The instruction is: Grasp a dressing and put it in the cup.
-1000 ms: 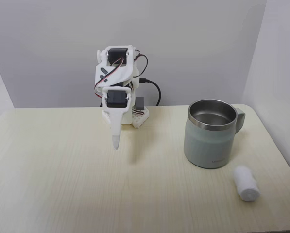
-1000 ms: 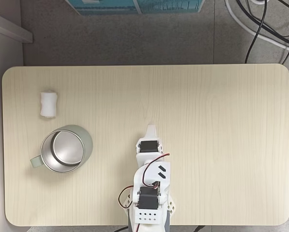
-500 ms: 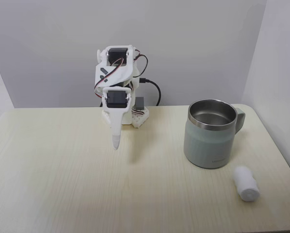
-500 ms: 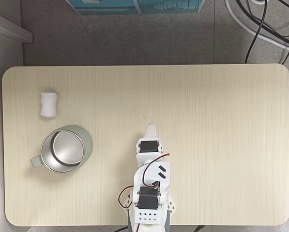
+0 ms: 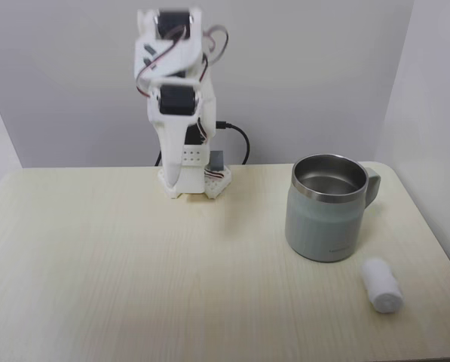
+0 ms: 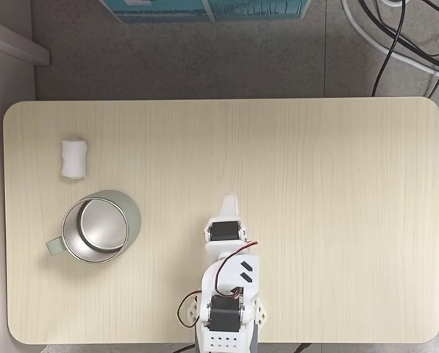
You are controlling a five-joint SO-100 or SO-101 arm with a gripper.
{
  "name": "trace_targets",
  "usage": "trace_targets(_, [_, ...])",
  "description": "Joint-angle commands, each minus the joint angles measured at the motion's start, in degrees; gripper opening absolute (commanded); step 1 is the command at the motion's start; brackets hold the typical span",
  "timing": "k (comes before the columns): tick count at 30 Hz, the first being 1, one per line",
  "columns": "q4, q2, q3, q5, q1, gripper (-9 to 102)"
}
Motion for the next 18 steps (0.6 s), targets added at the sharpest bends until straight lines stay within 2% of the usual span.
trace_targets(1, [8.2, 15.2, 21.2, -4.2, -4.8, 9])
trace_targets(9, [21.9, 40.8, 48.4, -8.9, -21.6, 27])
trace_targets(12, [21.5, 47.8, 51.6, -10.3, -28.5, 30])
trace_targets(18, [14.9, 58.4, 52.7, -12.6, -39.2, 33])
